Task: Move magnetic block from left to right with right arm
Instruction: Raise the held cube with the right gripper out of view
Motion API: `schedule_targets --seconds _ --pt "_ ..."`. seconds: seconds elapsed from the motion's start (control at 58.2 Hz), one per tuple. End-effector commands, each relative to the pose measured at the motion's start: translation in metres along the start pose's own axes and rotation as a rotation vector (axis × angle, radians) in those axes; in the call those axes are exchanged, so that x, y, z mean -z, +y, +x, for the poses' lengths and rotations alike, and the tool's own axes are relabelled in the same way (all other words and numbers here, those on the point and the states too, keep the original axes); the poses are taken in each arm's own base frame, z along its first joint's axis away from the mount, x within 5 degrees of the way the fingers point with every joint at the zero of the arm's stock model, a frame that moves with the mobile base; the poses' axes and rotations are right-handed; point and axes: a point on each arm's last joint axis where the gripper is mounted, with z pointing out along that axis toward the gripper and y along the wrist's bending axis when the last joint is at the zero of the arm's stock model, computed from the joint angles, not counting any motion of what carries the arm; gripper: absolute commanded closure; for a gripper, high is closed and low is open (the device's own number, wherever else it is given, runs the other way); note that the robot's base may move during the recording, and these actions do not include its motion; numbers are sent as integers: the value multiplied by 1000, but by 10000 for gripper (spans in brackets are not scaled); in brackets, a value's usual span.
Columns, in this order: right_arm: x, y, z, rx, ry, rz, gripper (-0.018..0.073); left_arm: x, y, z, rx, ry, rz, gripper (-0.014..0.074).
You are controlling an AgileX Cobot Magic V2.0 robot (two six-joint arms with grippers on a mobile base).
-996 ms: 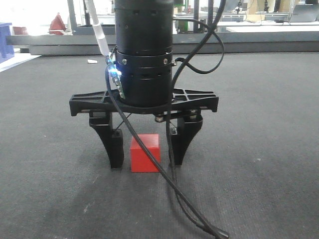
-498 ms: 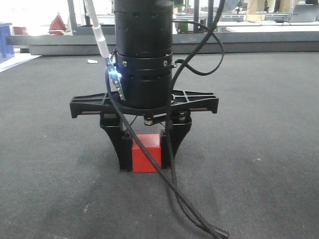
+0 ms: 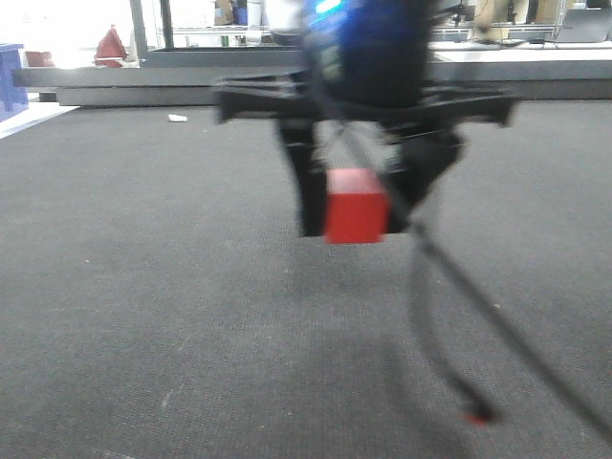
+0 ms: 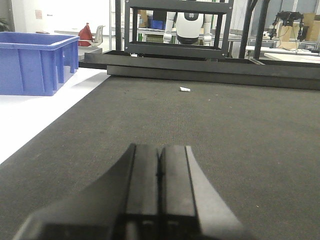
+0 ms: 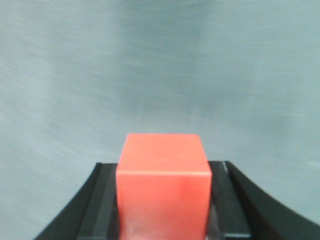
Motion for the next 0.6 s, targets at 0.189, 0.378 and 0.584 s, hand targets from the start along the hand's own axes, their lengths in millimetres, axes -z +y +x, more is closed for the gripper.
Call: schedule_targets --seconds 0.189,0.378,0.584 --pt "46 -79 24 60 -218 -41 307 1 1 -6 4 -91 -5 722" --pt "58 -130 43 -22 -357 -39 307 1 1 -6 4 -91 -5 722" --pt "71 -165 68 -40 -525 31 307 1 1 -6 4 -91 -5 722"
